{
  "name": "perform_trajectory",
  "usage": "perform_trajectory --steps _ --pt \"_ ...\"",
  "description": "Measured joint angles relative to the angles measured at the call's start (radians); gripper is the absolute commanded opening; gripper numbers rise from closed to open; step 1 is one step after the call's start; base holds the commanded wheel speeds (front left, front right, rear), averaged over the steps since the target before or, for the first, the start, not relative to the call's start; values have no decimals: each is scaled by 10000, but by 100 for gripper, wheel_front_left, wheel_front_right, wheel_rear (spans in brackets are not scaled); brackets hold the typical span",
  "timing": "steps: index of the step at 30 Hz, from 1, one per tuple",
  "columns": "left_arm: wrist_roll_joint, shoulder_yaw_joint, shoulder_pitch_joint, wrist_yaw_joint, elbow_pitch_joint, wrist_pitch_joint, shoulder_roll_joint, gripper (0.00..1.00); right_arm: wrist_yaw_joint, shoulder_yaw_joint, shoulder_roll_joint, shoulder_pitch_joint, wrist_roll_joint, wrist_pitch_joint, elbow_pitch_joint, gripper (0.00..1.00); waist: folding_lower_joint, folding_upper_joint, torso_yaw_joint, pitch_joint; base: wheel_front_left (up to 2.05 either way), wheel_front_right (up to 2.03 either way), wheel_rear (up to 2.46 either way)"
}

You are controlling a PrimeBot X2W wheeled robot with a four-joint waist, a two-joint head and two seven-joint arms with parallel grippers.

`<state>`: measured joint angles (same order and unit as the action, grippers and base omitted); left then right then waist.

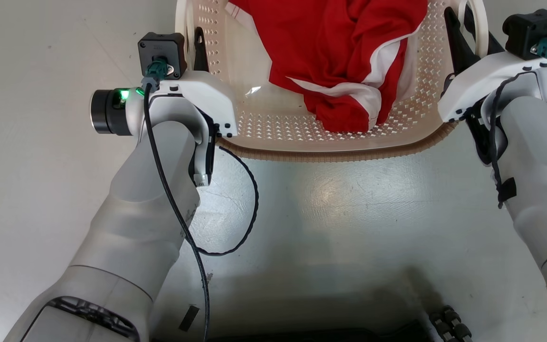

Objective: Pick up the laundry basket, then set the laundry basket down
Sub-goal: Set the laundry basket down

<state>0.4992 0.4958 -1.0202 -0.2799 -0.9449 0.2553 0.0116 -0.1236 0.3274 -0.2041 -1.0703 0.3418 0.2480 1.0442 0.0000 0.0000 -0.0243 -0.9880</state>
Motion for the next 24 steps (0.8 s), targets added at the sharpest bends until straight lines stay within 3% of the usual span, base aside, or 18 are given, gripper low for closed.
perform_trajectory --steps 1,2,3,4,24 --pt "23 10 0 0 -25 0 -2 20 0 -52 -2 2 -79 0 -42 54 0 0 -6 -13 0 0 0" --pt "27 27 -2 0 -61 2 6 48 0 -100 -13 7 -173 0 -79 99 0 0 -11 -25 0 0 0" --pt "27 48 -10 0 -88 2 21 93 -19 -153 -31 16 -247 0 -121 100 0 0 -12 -35 0 0 0" --pt "29 59 -30 -2 -119 2 46 100 -23 -247 -48 19 -297 2 -157 100 0 0 -9 -44 0 0 0" --pt "309 31 -55 77 -280 4 199 100 -23 -826 215 698 -767 2 -447 100 0 0 -99 752 0 0 0"
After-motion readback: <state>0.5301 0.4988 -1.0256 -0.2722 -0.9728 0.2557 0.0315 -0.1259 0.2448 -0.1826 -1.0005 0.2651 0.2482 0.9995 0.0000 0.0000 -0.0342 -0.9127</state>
